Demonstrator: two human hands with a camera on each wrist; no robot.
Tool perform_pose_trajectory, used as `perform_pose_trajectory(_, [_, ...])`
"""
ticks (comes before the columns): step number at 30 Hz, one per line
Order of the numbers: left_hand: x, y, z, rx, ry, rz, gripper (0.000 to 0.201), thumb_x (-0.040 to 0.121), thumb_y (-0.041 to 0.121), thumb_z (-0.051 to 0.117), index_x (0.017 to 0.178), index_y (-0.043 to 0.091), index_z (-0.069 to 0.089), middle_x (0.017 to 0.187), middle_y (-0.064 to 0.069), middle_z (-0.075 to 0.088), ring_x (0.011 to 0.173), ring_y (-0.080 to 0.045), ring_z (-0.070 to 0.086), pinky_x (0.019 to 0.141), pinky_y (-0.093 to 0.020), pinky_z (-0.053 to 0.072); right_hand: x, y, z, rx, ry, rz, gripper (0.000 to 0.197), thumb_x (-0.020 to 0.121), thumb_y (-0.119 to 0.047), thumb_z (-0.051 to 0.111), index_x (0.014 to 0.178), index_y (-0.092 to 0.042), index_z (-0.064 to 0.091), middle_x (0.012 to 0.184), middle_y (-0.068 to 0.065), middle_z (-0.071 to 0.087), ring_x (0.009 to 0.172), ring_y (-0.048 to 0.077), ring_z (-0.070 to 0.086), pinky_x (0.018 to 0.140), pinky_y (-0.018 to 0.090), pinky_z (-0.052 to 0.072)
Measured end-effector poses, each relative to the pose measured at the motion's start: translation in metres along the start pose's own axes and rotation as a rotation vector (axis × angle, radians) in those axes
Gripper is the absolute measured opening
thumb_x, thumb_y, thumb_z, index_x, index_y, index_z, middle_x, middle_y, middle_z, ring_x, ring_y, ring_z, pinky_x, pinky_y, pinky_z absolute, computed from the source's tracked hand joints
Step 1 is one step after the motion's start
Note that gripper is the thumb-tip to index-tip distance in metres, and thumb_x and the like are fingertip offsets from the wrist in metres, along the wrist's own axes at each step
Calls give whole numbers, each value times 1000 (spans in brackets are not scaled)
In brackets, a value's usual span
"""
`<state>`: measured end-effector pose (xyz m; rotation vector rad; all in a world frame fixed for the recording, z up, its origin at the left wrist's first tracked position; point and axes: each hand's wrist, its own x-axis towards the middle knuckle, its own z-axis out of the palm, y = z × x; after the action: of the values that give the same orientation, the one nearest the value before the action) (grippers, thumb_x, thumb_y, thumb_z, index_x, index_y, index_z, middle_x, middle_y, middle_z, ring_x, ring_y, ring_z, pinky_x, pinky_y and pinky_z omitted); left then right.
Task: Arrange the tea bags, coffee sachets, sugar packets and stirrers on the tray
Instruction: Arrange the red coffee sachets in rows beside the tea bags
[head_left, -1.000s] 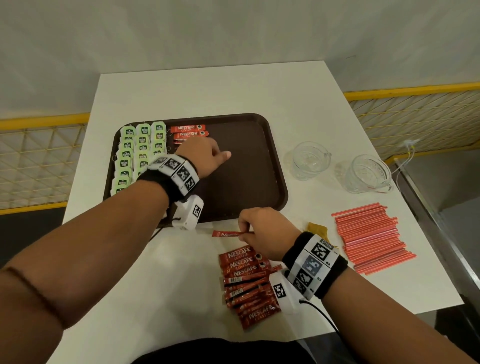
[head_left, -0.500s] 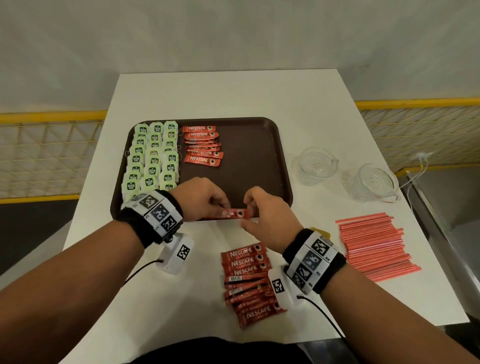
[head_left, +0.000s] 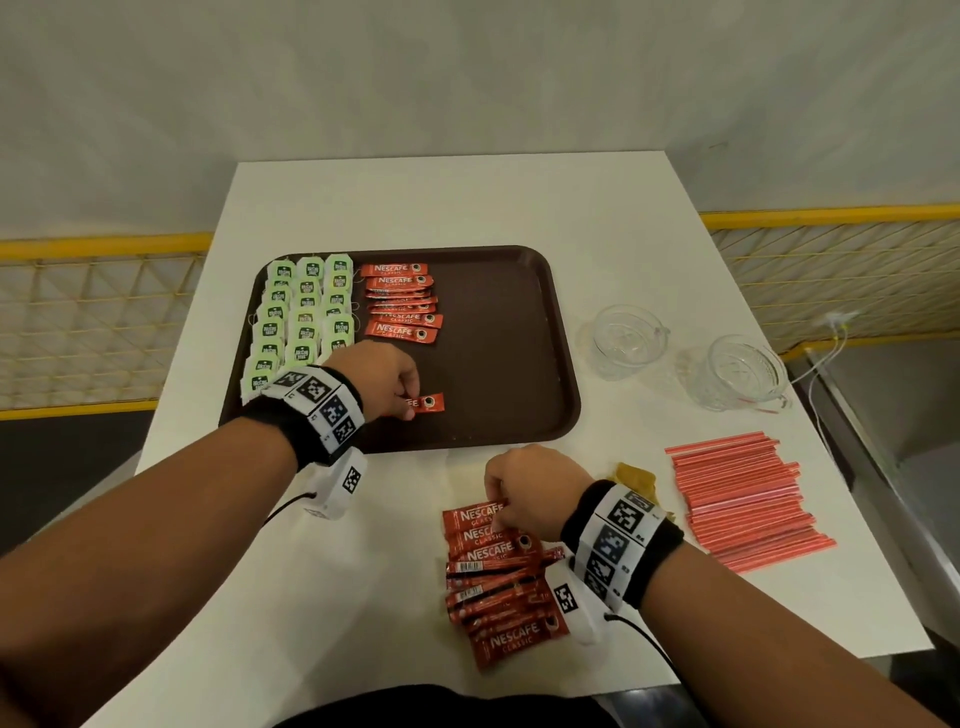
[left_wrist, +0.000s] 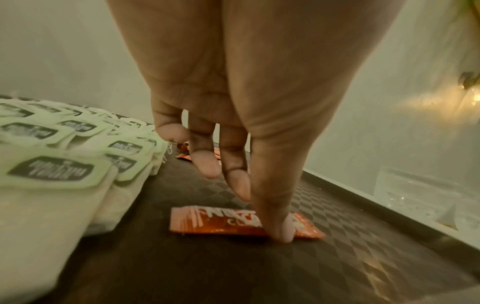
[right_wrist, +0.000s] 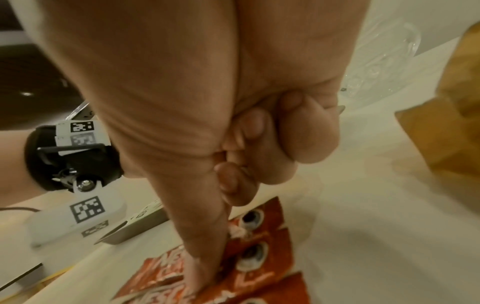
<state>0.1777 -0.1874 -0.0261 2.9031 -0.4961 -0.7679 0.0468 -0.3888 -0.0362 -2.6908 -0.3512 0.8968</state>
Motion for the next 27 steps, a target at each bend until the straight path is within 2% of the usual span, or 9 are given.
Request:
perform_pose_trajectory(2, [5,4,-5,46,-33,-12,13,79,30,77,88,32,67,90,13,63,90,-9,59,87,-33,52,1,-1,0,2,5,-7,17,83,-30,75,92,-21,63,95,-4,63,87,16,56,71,27,40])
perform_pose_trajectory(6, [20,6,-18,51,33,-80,9,83,26,74,85,32,67,94,9,66,95,-13,61,89,-33,51,0,-2,-1,-15,7,-26,13,85,-30,72,90,-20,65,90,-6,59,83,15,53,70,28,39])
perform_pose_trajectory(11, [41,3,-32,55,49,-193,23,86,26,72,108,26,67,120,-2,62,111,-25,59,97,-40,49,-3,0,0,-2,11,-23,14,85,-33,72,89,-21,66,88,-7,59,84,15,55,70,28,41])
perform_pose_trajectory(13, [51,3,-32,52,44,-198,25,87,25,71,111,24,67,125,-4,60,114,-26,58,99,-41,48,-4,1,0,1,8,-18,14,86,-34,71,90,-21,65,89,-7,59,86,15,56,71,28,41])
perform_pose_trajectory(17, [61,4,-30,40,71,-189,25,87,25,71,112,22,66,125,-5,58,116,-27,56,99,-40,48,-4,1,0,11,-1,-15,17,87,-36,70,94,-21,65,91,-6,60,87,15,55,72,28,39])
perform_pose_trajectory(21, [66,1,-19,51,253,-139,33,80,33,77,109,27,64,123,-8,55,113,-30,55,92,-42,51,-5,0,0,18,-1,-14,17,87,-35,70,95,-21,67,96,-3,65,87,15,56,71,29,39])
perform_pose_trajectory(24, [67,1,-14,69,288,-123,37,80,39,75,114,29,63,123,-7,54,115,-30,53,93,-44,51,-6,0,0,18,9,-21,15,87,-35,69,93,-21,67,97,-4,66,88,16,58,71,29,41])
perform_pose_trajectory(27, [65,3,-14,66,278,-120,33,84,42,70,113,29,65,122,-7,55,113,-29,54,92,-44,51,-6,0,1,22,8,-20,15,88,-35,68,94,-21,68,97,-3,67,90,16,59,72,29,42])
